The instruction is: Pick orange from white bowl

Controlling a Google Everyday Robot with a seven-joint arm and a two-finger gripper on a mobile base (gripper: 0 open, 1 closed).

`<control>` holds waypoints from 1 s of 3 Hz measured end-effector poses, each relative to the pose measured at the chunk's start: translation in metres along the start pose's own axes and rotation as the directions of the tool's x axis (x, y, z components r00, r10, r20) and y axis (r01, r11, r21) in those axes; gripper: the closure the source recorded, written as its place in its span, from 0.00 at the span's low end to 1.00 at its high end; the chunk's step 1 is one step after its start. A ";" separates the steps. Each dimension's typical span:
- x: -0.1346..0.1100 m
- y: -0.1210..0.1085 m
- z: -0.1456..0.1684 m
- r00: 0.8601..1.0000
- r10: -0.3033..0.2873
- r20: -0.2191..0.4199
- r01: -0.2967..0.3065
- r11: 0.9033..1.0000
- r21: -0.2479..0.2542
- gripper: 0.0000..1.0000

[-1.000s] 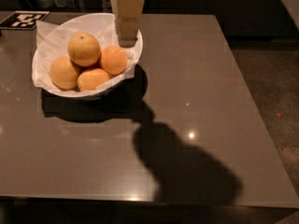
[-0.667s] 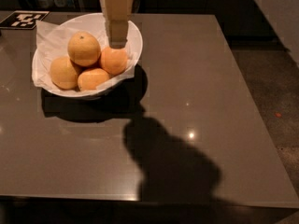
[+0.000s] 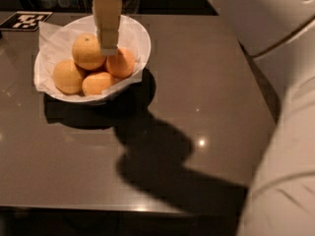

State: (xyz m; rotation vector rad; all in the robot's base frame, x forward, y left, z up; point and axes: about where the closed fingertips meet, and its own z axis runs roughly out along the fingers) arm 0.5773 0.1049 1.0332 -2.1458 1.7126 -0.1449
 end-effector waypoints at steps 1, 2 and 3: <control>-0.002 -0.012 0.019 1.000 0.024 0.002 -0.024 0.999 -0.032 0.00; -0.009 -0.023 0.034 1.000 0.026 0.006 -0.025 0.998 -0.051 0.03; -0.020 -0.030 0.049 1.000 0.013 0.002 -0.013 0.998 -0.065 0.09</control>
Offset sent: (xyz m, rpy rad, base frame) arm 0.0232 0.0083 -0.0368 -0.1029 0.1736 -0.0204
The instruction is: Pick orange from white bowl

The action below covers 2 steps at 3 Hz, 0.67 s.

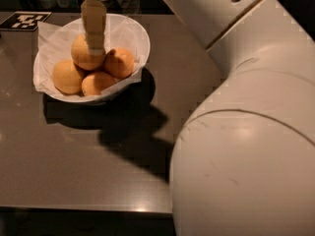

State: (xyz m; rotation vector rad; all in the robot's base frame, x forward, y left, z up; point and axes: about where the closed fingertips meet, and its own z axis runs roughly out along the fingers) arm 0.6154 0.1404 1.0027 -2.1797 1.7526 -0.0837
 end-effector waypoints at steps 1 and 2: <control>-0.008 -0.002 0.016 1.000 -0.012 -0.006 0.012 1.000 -0.027 0.11; -0.013 0.002 0.033 1.000 -0.019 -0.008 0.018 0.998 -0.064 0.12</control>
Offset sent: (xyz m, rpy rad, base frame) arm -0.0223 -0.0028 -0.0507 -0.1525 0.1950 0.0322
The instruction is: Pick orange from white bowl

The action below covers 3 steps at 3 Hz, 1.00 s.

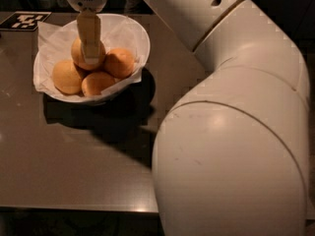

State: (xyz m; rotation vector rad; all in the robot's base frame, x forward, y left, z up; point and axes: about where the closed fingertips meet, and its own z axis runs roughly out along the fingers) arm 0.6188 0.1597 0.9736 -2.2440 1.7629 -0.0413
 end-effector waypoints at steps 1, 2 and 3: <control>0.003 0.003 0.015 1.000 0.011 0.013 -0.010 0.999 -0.038 0.13; 0.011 0.003 0.030 1.000 0.022 0.017 -0.021 0.997 -0.072 0.14; 0.015 0.009 0.047 0.999 0.033 0.020 -0.031 0.994 -0.105 0.12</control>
Offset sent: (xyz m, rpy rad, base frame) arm -0.0104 -0.0377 -0.0512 -0.0931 0.2012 -0.0124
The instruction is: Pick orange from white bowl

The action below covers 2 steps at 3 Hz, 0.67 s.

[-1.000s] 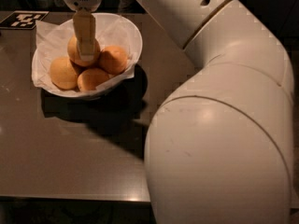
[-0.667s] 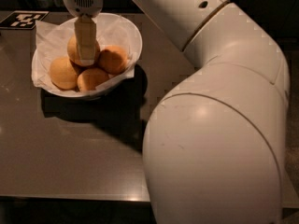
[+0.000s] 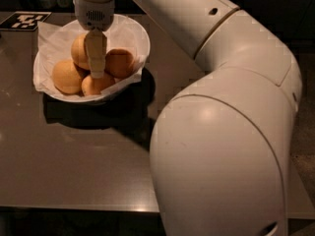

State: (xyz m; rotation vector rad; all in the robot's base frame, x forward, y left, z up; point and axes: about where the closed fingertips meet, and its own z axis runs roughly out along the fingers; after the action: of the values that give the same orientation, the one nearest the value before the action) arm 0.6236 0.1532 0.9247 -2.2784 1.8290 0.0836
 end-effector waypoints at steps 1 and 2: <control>0.003 -0.004 0.004 1.000 -0.010 -0.008 0.010 1.000 -0.014 0.11; 0.002 -0.012 -0.004 0.999 -0.033 -0.016 0.034 0.999 0.013 0.29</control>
Offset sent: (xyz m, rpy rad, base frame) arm 0.0003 -0.0252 0.0169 -0.1098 0.0177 0.0566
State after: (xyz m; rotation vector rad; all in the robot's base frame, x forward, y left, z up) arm 0.6353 0.1528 0.9294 -2.3063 1.7927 0.0485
